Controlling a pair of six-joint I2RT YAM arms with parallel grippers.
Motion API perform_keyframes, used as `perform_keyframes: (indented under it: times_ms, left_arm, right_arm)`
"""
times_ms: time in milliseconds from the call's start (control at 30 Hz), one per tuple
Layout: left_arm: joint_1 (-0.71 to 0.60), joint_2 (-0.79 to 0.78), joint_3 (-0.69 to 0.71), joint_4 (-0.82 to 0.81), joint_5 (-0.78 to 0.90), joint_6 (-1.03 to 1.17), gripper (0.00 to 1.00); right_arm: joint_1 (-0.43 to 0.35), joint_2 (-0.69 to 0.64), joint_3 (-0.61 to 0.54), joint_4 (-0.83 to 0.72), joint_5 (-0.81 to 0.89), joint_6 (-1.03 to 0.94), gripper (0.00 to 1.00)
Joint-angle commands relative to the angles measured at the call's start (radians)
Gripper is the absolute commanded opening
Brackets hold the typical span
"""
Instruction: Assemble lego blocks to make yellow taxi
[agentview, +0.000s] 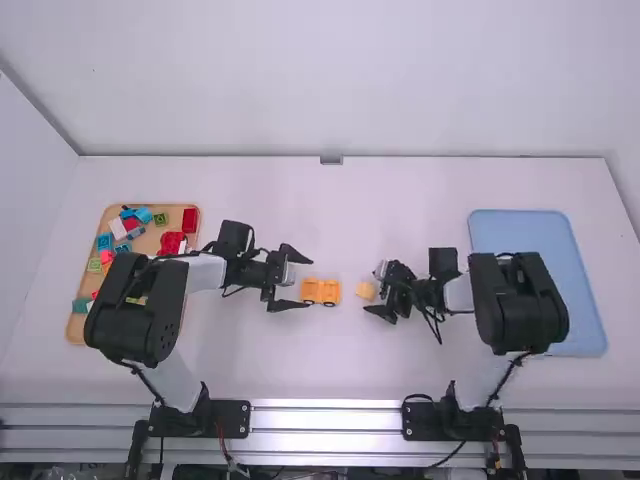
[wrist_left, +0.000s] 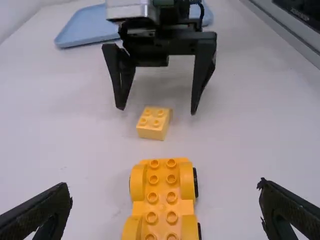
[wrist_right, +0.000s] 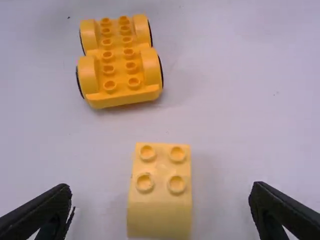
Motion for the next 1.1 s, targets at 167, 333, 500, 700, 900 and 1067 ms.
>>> perform_keyframes:
  times_ms: [167,333,500,700,900,1067]
  left_arm:
    - [-0.002,0.008,-0.003,-0.008,0.011,-0.021,0.99]
    - [-0.002,0.008,-0.003,-0.014,0.010,-0.021,0.99]
    - [-0.003,0.008,-0.003,-0.033,-0.029,-0.021,0.99]
    - [-0.004,0.008,-0.003,-0.041,-0.040,-0.021,0.99]
    - [-0.018,0.016,-0.003,-0.039,-0.105,-0.020,0.99]
    - [-0.044,0.072,-0.005,0.019,-0.119,-0.021,0.99]
  right_arm:
    - [0.000,0.076,0.043,0.002,-0.063,-0.031,0.73]
    - [0.000,0.076,0.042,0.002,-0.086,-0.055,0.59]
    - [0.000,0.076,0.042,-0.002,-0.082,-0.055,0.41]
    - [0.034,0.076,0.045,-0.023,-0.023,-0.055,0.33]
    - [0.076,0.076,0.056,-0.026,0.012,-0.051,0.32]
    - [0.067,0.026,0.111,-0.173,0.008,-0.053,0.31]
